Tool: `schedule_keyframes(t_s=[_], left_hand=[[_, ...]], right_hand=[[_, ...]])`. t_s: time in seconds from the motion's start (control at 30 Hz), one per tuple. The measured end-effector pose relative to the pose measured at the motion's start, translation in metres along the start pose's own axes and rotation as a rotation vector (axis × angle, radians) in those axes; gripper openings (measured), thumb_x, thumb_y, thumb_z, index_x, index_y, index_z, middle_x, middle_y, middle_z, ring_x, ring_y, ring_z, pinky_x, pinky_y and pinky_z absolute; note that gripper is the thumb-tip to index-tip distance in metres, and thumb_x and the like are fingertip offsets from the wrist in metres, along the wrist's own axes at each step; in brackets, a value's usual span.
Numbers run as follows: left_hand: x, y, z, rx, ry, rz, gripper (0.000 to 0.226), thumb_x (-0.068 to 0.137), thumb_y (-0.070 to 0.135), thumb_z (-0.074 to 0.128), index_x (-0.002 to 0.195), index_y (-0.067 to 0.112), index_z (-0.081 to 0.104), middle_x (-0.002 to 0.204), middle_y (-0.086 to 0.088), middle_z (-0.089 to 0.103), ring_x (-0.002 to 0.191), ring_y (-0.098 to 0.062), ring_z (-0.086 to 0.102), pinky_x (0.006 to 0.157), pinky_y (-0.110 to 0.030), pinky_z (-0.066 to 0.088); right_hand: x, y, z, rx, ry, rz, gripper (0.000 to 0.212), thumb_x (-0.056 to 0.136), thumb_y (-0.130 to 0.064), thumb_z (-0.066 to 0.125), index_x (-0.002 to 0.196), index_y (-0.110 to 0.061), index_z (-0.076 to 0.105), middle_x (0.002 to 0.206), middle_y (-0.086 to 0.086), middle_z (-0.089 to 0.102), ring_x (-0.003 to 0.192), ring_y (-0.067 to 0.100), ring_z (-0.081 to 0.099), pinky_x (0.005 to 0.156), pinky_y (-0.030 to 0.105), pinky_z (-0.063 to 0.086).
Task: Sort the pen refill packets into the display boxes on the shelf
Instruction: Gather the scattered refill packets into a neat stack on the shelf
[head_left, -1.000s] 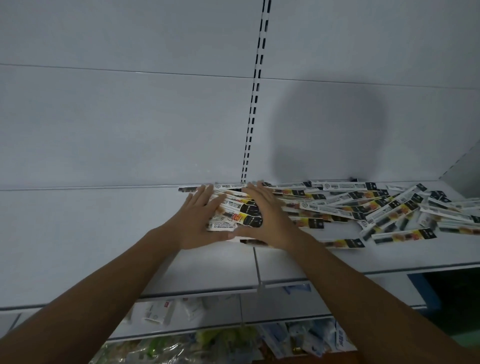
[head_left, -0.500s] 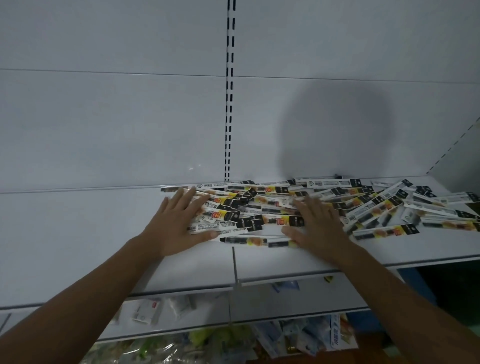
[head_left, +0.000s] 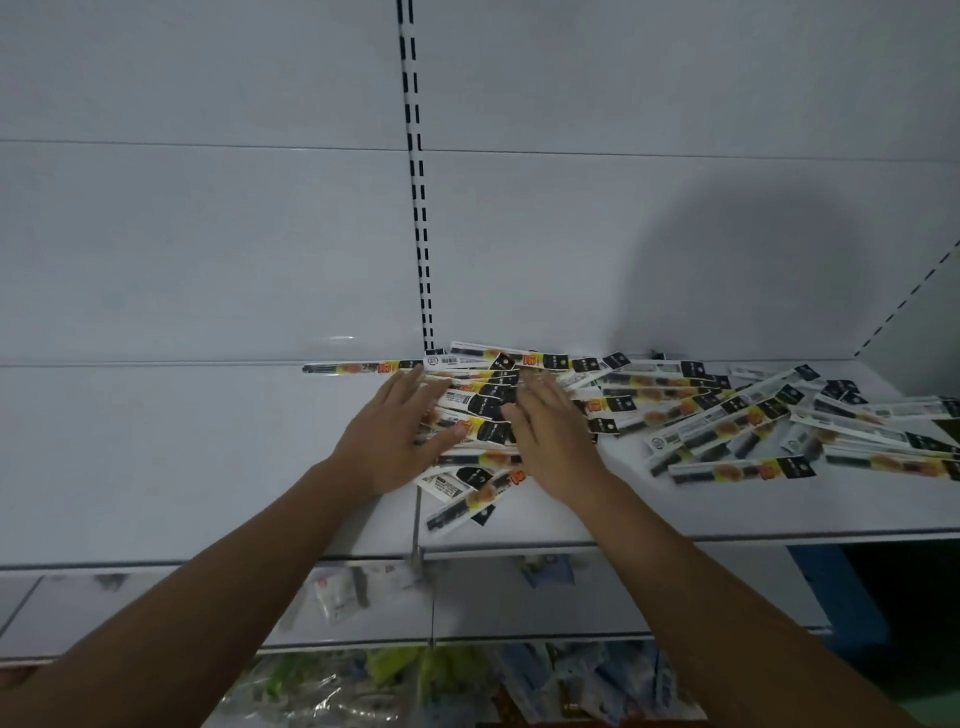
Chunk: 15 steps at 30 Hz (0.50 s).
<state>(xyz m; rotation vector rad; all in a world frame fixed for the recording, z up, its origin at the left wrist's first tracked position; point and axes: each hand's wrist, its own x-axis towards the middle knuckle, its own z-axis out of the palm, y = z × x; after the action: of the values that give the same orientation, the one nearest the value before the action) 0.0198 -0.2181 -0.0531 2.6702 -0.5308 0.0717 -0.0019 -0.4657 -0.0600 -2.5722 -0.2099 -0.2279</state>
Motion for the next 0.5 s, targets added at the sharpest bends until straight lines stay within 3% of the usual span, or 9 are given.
schedule_keyframes(t_s=[0.07, 0.13, 0.2, 0.3, 0.4, 0.5], left_hand=[[-0.006, 0.003, -0.003, 0.064, 0.052, -0.026, 0.084, 0.09, 0.09, 0.021, 0.161, 0.044, 0.024, 0.174, 0.0, 0.016, 0.16, -0.025, 0.014, 0.124, -0.058, 0.027], [-0.014, 0.002, -0.011, 0.101, 0.048, -0.029, 0.086, 0.09, 0.091, 0.023, 0.163, 0.047, 0.014, 0.175, 0.0, 0.008, 0.161, -0.026, 0.007, 0.127, -0.058, 0.018], [-0.019, -0.002, -0.018, 0.075, -0.018, 0.067, 0.089, 0.088, 0.091, 0.034, 0.163, 0.051, 0.006, 0.176, 0.005, 0.0, 0.162, -0.021, -0.005, 0.128, -0.06, 0.008], [-0.017, -0.006, -0.022, 0.093, -0.118, 0.249, 0.099, 0.083, 0.094, 0.044, 0.163, 0.051, 0.003, 0.175, 0.01, -0.002, 0.162, -0.017, -0.007, 0.128, -0.061, 0.007], [-0.008, -0.008, -0.013, 0.13, -0.133, 0.272, 0.101, 0.083, 0.094, 0.043, 0.163, 0.048, 0.004, 0.175, 0.01, 0.0, 0.162, -0.019, -0.001, 0.128, -0.06, 0.008], [-0.001, -0.005, -0.002, 0.033, -0.036, 0.223, 0.089, 0.089, 0.088, 0.038, 0.163, 0.042, 0.02, 0.174, 0.006, 0.015, 0.161, -0.019, 0.009, 0.126, -0.062, 0.016]], right_hand=[[-0.006, 0.004, -0.013, 0.159, 0.062, 0.041, 0.056, 0.11, -0.05, 0.031, 0.151, -0.018, 0.051, 0.166, 0.004, 0.036, 0.159, 0.023, 0.014, 0.129, 0.052, 0.016], [-0.015, 0.009, -0.031, 0.222, 0.033, -0.003, 0.067, 0.102, -0.065, 0.038, 0.156, -0.026, 0.044, 0.167, 0.0, 0.033, 0.158, 0.02, 0.015, 0.129, 0.053, 0.016], [-0.028, 0.004, -0.044, 0.108, -0.116, -0.133, 0.091, 0.086, -0.08, 0.054, 0.161, -0.036, 0.028, 0.171, -0.009, 0.017, 0.158, 0.012, 0.006, 0.128, 0.046, 0.005], [-0.041, -0.015, -0.04, -0.139, -0.279, -0.34, 0.117, 0.068, -0.091, 0.063, 0.162, -0.046, 0.009, 0.173, -0.016, -0.003, 0.158, 0.009, -0.012, 0.125, 0.043, -0.011], [-0.033, -0.025, -0.02, -0.154, -0.269, -0.321, 0.119, 0.069, -0.089, 0.066, 0.162, -0.044, 0.007, 0.173, -0.012, -0.005, 0.159, 0.012, -0.013, 0.128, 0.047, -0.009], [-0.019, -0.027, -0.008, -0.121, -0.172, -0.213, 0.111, 0.075, -0.086, 0.064, 0.162, -0.042, 0.012, 0.174, -0.007, 0.004, 0.16, 0.016, -0.005, 0.129, 0.054, 0.0]])
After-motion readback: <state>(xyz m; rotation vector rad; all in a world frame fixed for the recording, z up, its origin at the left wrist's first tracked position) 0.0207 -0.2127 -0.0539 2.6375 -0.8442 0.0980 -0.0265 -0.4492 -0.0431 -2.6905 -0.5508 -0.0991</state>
